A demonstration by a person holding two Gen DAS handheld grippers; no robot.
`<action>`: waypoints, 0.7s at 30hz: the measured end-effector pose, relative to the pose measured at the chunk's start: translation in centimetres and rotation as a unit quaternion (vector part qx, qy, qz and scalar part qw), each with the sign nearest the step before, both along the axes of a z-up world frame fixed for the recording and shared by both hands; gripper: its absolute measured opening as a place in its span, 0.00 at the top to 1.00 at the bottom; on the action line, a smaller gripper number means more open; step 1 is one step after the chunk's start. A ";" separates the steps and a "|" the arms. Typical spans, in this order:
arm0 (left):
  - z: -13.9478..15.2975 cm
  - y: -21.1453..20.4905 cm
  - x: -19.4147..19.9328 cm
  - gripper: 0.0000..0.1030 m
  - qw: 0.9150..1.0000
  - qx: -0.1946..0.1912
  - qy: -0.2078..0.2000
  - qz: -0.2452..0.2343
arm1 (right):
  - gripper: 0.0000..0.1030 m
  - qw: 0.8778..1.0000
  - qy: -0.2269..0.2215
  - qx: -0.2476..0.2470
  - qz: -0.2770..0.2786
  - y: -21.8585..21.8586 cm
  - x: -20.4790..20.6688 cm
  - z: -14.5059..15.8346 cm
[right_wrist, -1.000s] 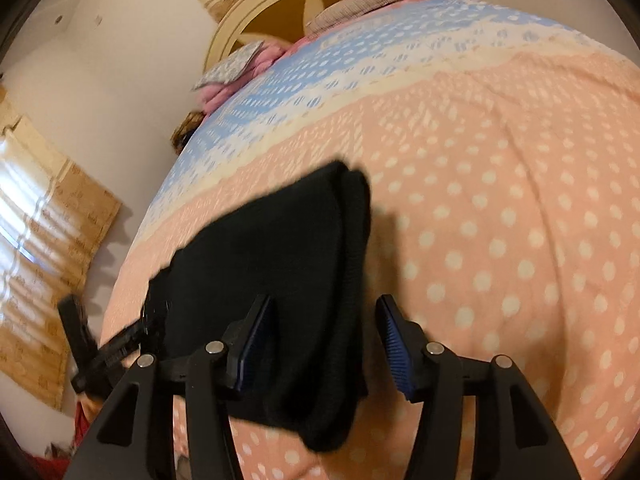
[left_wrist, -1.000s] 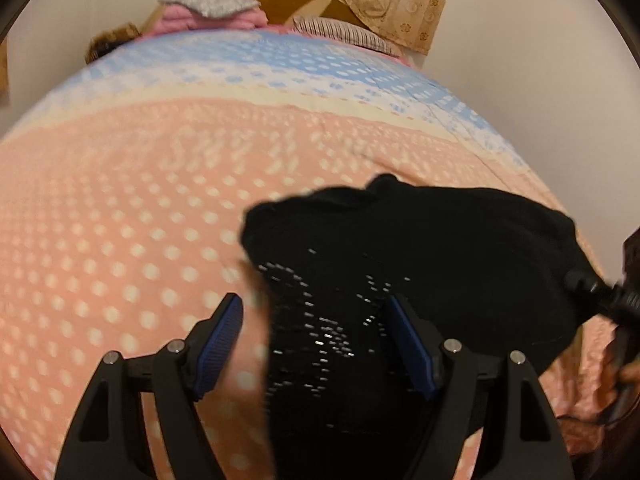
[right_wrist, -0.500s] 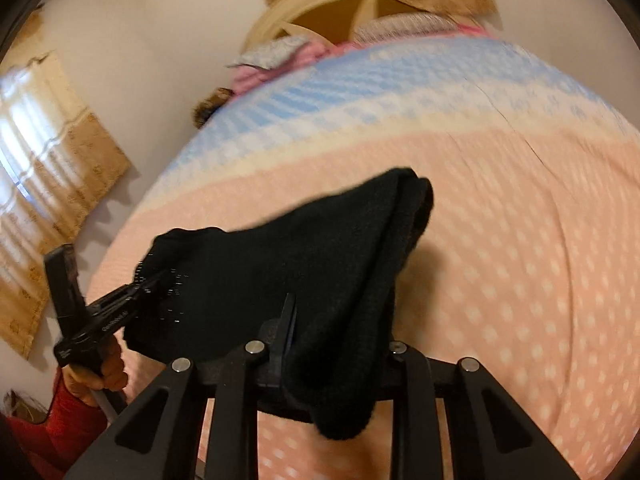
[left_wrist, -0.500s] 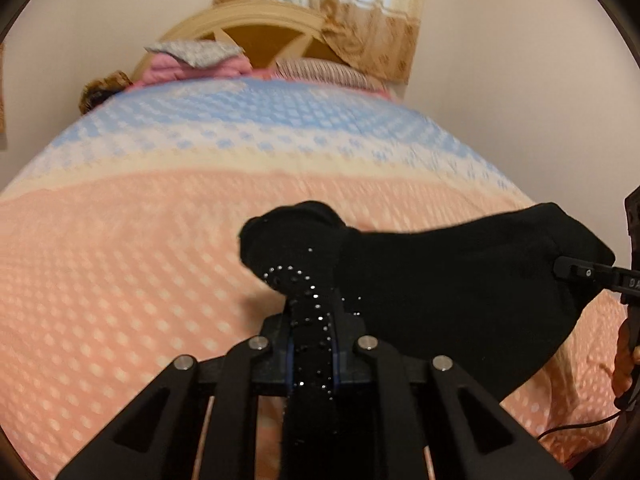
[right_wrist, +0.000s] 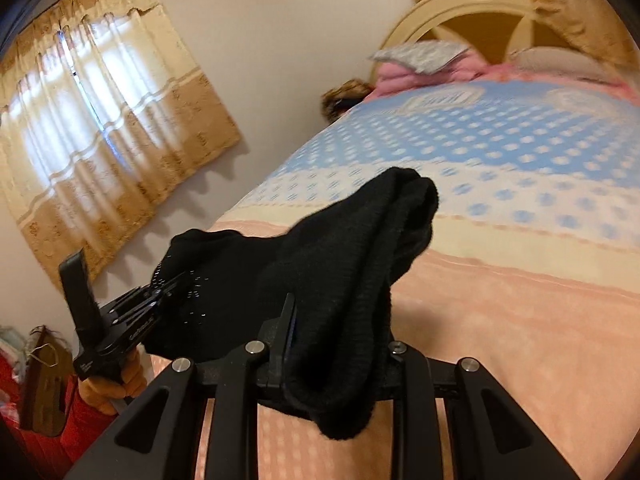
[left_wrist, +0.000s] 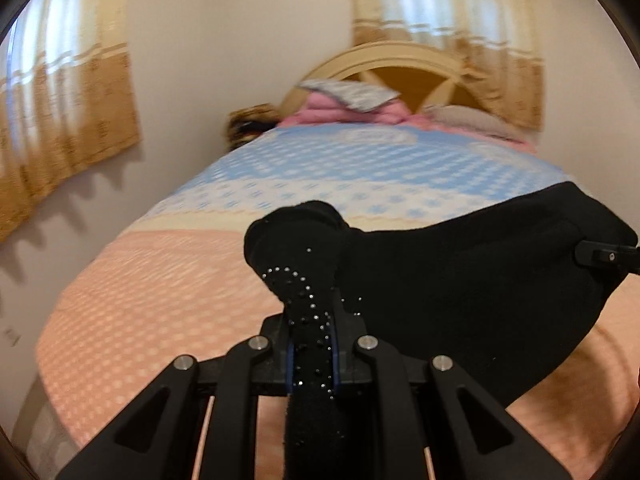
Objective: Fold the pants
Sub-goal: 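Lay the folded pants on the bed and open both grippers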
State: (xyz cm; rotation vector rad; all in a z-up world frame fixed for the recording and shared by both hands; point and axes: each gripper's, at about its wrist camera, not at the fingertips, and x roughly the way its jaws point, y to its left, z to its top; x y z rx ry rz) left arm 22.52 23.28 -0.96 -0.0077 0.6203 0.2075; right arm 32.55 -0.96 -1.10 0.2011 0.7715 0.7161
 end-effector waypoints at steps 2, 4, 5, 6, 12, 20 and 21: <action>-2.1 1.4 0.5 0.83 1.000 0.002 0.020 0.019 | 0.75 1.000 0.020 -0.002 0.011 2.2 2.4 -2.8; -5.2 2.6 1.5 0.80 0.997 0.003 0.066 0.034 | 0.74 0.998 0.051 -0.015 0.015 3.9 4.1 -6.0; -6.5 3.2 2.0 0.75 0.995 0.002 0.089 0.043 | 0.73 0.997 0.066 -0.030 0.010 4.5 4.9 -7.8; -8.4 3.9 2.3 0.69 0.992 -0.004 0.116 0.056 | 0.71 0.996 0.075 -0.047 0.005 4.9 5.4 -9.1; -8.8 3.4 1.7 0.28 0.991 0.056 0.092 0.084 | 0.47 0.989 0.146 -0.015 -0.026 2.2 6.5 -11.7; -5.6 4.9 0.7 0.28 0.987 0.051 0.080 0.132 | 0.47 0.991 -0.006 -0.050 -0.125 0.8 1.9 -4.7; -4.9 4.9 0.2 0.28 0.988 0.041 0.070 0.135 | 0.48 0.991 -0.018 -0.059 -0.117 1.6 1.4 -4.4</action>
